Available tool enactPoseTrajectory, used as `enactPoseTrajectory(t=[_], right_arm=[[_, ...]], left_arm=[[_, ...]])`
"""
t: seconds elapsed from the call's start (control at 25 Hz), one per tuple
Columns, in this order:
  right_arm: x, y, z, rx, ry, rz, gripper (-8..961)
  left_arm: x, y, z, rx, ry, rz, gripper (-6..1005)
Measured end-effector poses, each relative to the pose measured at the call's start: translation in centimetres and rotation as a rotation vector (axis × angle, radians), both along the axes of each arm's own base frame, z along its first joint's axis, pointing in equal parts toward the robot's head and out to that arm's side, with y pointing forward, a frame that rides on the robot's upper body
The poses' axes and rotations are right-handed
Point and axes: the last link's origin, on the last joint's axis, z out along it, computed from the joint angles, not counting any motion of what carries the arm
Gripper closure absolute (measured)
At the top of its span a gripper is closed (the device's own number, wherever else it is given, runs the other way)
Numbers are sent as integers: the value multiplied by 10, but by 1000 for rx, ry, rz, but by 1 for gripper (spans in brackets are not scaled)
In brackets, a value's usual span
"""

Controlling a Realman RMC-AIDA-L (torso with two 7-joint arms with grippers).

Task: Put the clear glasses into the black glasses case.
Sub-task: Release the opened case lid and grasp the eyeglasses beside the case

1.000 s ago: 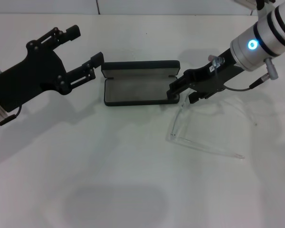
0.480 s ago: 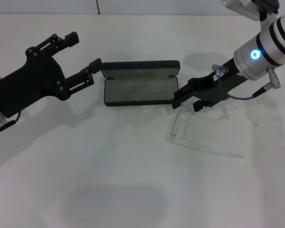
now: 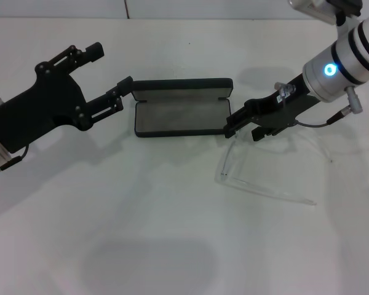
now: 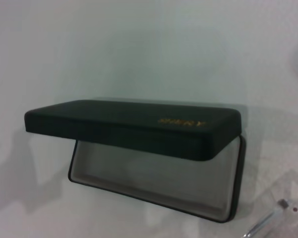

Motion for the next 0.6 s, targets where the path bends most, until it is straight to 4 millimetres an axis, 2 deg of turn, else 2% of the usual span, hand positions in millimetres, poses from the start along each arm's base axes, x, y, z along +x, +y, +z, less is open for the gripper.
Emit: enactPoseTrajectory(t=[0.6], right_arm=[[3, -2, -3, -8, -9, -2, 329]], left_arm=[[0, 0, 1, 3, -1, 0, 230]])
